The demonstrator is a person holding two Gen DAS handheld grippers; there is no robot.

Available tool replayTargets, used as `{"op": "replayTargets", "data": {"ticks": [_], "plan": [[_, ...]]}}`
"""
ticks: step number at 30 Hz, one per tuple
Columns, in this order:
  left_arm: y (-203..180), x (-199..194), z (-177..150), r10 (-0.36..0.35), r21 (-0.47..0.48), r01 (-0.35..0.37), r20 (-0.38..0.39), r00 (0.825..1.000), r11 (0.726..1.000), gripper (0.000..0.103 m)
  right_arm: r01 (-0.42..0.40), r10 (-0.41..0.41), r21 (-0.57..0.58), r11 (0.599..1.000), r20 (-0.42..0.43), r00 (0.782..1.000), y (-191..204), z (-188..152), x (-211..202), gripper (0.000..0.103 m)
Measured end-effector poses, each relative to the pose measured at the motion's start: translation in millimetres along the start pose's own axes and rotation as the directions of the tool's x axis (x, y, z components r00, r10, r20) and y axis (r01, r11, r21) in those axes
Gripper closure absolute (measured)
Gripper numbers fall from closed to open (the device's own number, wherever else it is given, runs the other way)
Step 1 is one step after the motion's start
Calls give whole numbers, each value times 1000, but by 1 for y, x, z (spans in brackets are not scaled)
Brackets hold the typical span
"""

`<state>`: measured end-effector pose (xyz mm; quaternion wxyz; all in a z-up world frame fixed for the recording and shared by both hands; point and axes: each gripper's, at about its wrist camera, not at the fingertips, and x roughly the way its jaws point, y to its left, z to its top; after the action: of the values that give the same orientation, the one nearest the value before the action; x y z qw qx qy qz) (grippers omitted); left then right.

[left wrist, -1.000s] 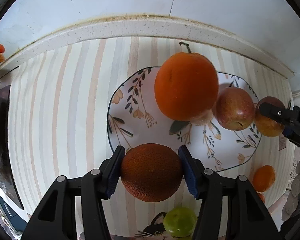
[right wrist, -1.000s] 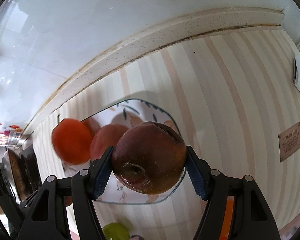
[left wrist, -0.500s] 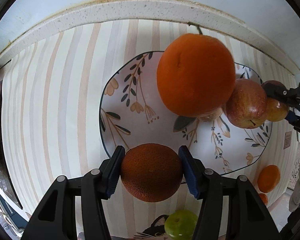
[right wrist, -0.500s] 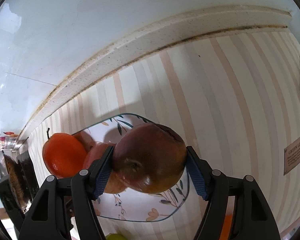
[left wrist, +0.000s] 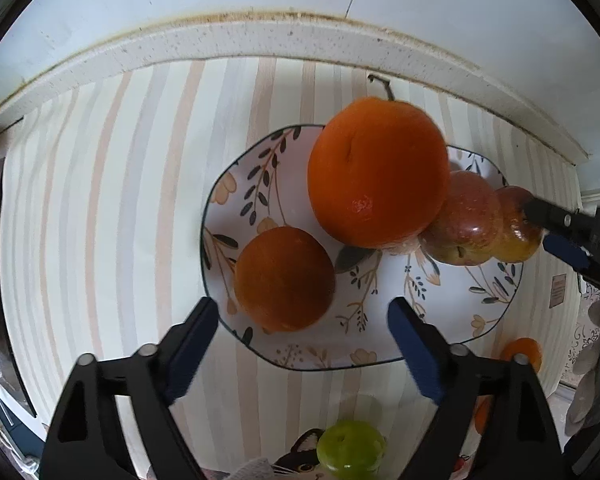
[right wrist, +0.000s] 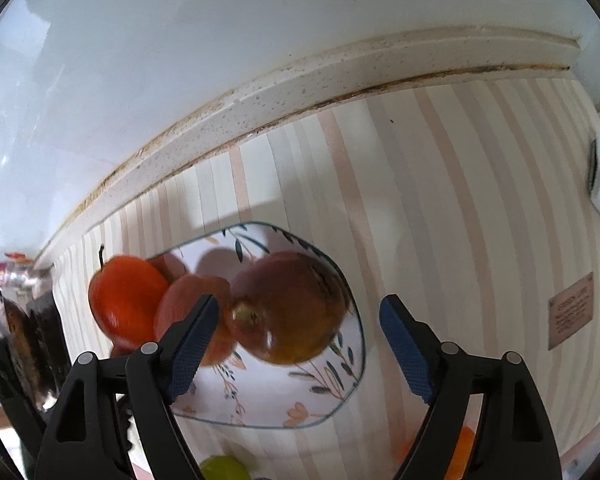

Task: Organize fruits
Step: 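Place the dark orange fruit and brown apple on the plate, open both tools, then grasp the green apple with the left tool while the right tool grasps an orange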

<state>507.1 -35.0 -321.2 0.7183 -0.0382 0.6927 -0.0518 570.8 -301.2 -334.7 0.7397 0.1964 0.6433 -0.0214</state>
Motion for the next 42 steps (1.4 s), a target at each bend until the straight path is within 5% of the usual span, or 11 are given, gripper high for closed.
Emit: {"op": "replayTargets", "data": {"ticks": [17,28,37,42], "plan": [[-15,-87,-68,45,64,-58,189,981,996,16,87,-58,-195,977,149,987,25,-113,-74,9],[-31,-139,-124,13,119,-52,305,952,992,16,110,-38,-223,969,306,951,34,-177,-146,9],[-35,-165,-156,-11,129,-36,349,937,991,16,53,23,-204,978,351,936,37,-213,-181,9],[-34,-159,-160,-17,109,-20,330,944,994,16,-4,55,-145,989,346,936,22,-216,-186,9]]}}
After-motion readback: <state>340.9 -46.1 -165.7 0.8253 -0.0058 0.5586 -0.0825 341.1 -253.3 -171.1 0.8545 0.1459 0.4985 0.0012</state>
